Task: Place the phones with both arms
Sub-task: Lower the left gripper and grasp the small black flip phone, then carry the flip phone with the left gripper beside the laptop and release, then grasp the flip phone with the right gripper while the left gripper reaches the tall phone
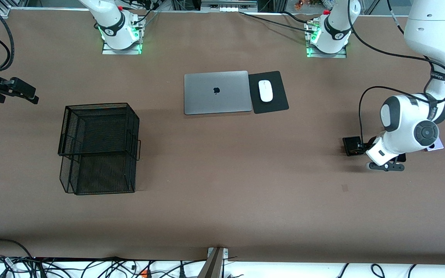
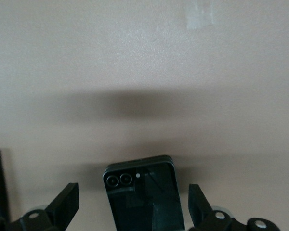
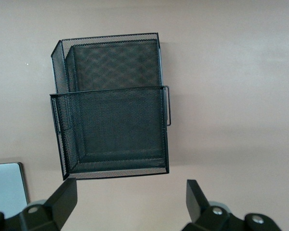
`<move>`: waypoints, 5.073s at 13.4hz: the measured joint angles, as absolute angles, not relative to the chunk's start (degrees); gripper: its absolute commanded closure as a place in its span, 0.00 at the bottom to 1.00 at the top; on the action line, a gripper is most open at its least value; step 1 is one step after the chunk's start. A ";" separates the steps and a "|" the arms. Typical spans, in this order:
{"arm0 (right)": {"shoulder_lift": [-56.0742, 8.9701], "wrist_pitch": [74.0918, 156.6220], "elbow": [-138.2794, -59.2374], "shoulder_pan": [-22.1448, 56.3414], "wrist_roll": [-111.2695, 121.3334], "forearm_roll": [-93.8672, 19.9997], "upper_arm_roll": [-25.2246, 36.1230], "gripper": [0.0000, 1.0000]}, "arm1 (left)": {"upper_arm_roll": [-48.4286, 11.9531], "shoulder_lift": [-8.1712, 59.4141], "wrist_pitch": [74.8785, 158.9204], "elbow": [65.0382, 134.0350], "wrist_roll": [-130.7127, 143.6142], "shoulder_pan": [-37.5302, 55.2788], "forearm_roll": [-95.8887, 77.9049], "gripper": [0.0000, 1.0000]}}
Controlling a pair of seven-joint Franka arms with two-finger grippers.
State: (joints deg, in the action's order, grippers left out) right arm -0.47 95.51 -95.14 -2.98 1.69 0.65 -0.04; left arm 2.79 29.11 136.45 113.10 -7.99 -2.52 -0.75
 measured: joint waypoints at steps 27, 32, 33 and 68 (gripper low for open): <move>-0.50 92.23 -95.16 -2.99 3.06 2.21 0.01 0.00 | -5.15 30.52 106.59 87.86 21.65 13.78 -2.30 0.82; -0.84 92.40 -95.17 -2.98 3.06 2.20 0.01 0.00 | -5.18 41.38 114.83 80.86 28.32 24.90 -6.78 0.78; -0.94 92.58 -95.17 -2.98 3.06 2.20 0.00 0.00 | -5.18 43.64 117.75 80.28 29.05 26.41 -6.79 0.78; -17.84 116.05 -95.07 30.35 -35.27 2.22 -1.26 0.00 | 21.90 38.39 95.07 78.12 18.93 24.38 -0.68 0.00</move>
State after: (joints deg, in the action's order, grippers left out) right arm -17.84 116.05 -95.07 30.35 -35.27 2.22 -1.26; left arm 21.90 38.39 95.07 78.12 18.93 24.38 -0.68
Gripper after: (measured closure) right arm 0.000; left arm 0.000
